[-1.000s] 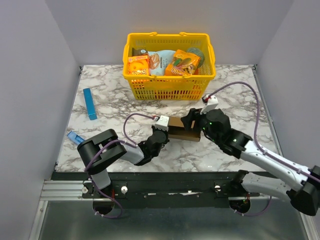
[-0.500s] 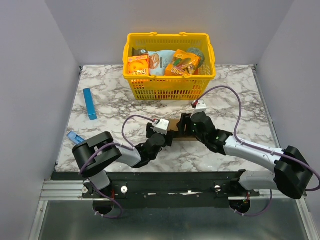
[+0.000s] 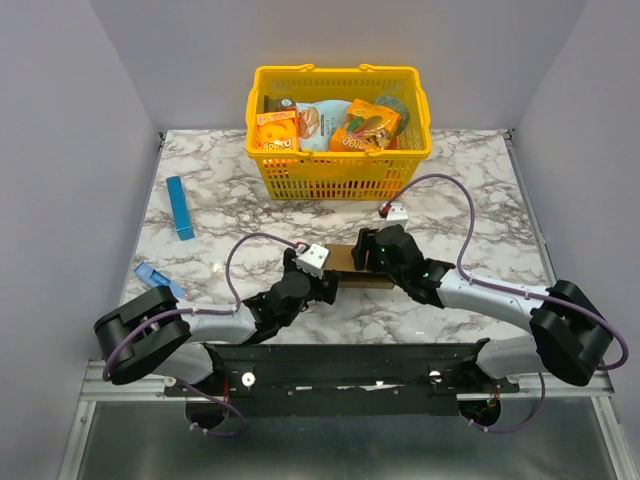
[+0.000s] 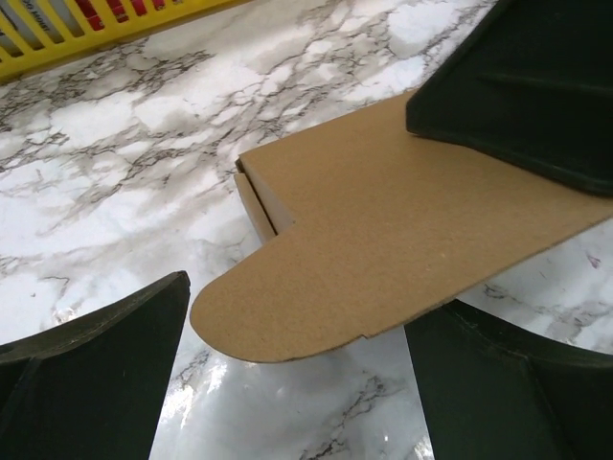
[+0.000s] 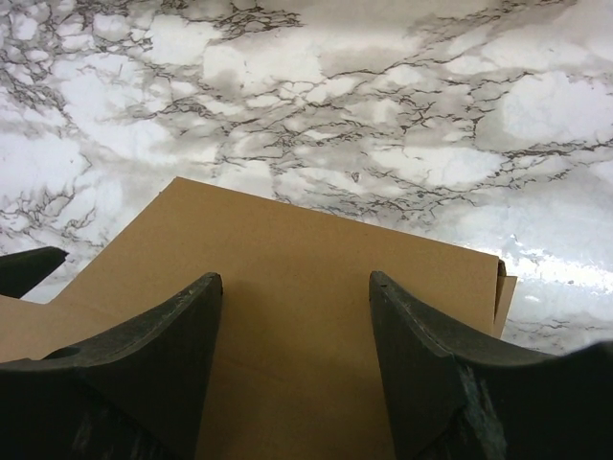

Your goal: Fold the paper box

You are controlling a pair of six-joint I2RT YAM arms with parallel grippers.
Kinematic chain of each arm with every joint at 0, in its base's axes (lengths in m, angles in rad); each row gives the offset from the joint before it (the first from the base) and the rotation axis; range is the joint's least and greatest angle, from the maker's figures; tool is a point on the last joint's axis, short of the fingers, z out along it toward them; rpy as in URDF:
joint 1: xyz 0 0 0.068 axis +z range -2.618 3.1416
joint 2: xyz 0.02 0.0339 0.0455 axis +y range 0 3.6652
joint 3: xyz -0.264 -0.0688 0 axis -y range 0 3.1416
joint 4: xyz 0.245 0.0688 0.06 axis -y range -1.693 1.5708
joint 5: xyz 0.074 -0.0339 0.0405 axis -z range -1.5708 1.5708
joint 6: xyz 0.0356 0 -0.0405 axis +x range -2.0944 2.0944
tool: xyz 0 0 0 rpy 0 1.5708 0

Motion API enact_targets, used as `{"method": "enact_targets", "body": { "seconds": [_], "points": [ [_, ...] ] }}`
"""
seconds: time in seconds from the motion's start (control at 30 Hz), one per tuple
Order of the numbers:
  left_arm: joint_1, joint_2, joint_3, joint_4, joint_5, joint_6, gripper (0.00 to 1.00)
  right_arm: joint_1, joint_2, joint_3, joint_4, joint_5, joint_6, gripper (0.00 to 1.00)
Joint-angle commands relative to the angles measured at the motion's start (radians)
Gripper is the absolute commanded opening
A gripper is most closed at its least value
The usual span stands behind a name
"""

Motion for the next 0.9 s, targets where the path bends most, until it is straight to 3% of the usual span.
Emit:
{"method": "enact_targets", "body": {
  "seconds": [0.0, 0.2, 0.4, 0.63, 0.87],
  "points": [
    [-0.006, -0.097, -0.023, -0.105, 0.125, -0.04, 0.99, -0.005, 0.03, -0.031, 0.03, 0.025, 0.015, 0.7],
    [0.001, -0.366, -0.077, -0.258, 0.315, -0.102, 0.99, -0.005, 0.03, -0.071, 0.063, 0.049, 0.023, 0.7],
    [0.092, -0.573, 0.018, -0.453, 0.572, -0.197, 0.99, -0.004, 0.013, -0.132, 0.112, 0.081, 0.018, 0.7],
    [0.294, -0.466, 0.132, -0.439, 0.757, -0.419, 0.97, -0.005, 0.021, -0.173, 0.146, 0.094, 0.017, 0.7],
    [0.356, -0.271, 0.164, -0.374, 0.792, -0.499, 0.82, -0.005, 0.028, -0.17, 0.145, 0.095, 0.015, 0.7]
  ]
}}
